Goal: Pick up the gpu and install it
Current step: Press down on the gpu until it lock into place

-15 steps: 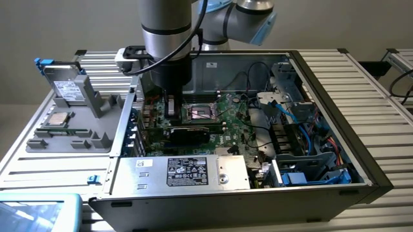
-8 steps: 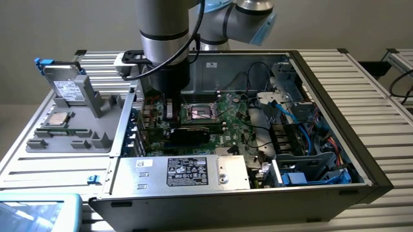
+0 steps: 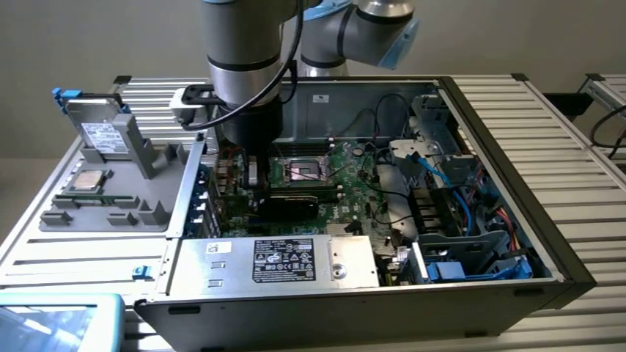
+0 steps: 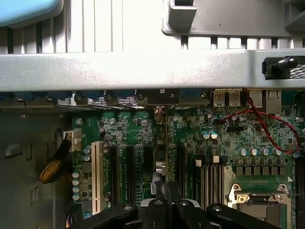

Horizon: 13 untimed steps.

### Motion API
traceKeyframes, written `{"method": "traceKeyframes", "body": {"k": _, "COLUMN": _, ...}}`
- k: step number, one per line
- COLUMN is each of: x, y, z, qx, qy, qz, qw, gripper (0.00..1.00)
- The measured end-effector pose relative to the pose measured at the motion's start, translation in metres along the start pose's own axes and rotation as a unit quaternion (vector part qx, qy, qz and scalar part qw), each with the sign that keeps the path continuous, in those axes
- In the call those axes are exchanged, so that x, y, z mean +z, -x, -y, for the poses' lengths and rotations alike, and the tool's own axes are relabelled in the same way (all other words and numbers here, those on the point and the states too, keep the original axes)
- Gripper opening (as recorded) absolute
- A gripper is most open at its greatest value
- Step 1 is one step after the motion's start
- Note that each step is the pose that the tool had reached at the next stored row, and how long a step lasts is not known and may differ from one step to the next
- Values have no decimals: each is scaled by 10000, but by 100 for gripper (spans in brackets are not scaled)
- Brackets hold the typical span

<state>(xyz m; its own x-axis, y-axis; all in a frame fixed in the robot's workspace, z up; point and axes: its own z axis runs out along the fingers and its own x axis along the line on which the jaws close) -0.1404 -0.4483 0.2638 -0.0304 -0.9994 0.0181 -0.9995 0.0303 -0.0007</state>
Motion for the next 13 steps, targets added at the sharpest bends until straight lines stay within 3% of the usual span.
{"method": "traceKeyframes", "body": {"k": 3, "x": -22, "y": 3, "z": -2, "qx": 6, "qy": 1, "qz": 12, "qw": 10000, "gripper": 12}}
{"method": "traceKeyframes", "body": {"k": 6, "x": -146, "y": -2, "z": 17, "qx": 6, "qy": 11, "qz": 4, "qw": 10000, "gripper": 12}}
{"method": "traceKeyframes", "body": {"k": 9, "x": -234, "y": -9, "z": 75, "qx": 5, "qy": 61, "qz": 6, "qw": 10000, "gripper": 12}}
{"method": "traceKeyframes", "body": {"k": 13, "x": -242, "y": -14, "z": 167, "qx": 4, "qy": 130, "qz": 46, "qw": 9999, "gripper": 12}}
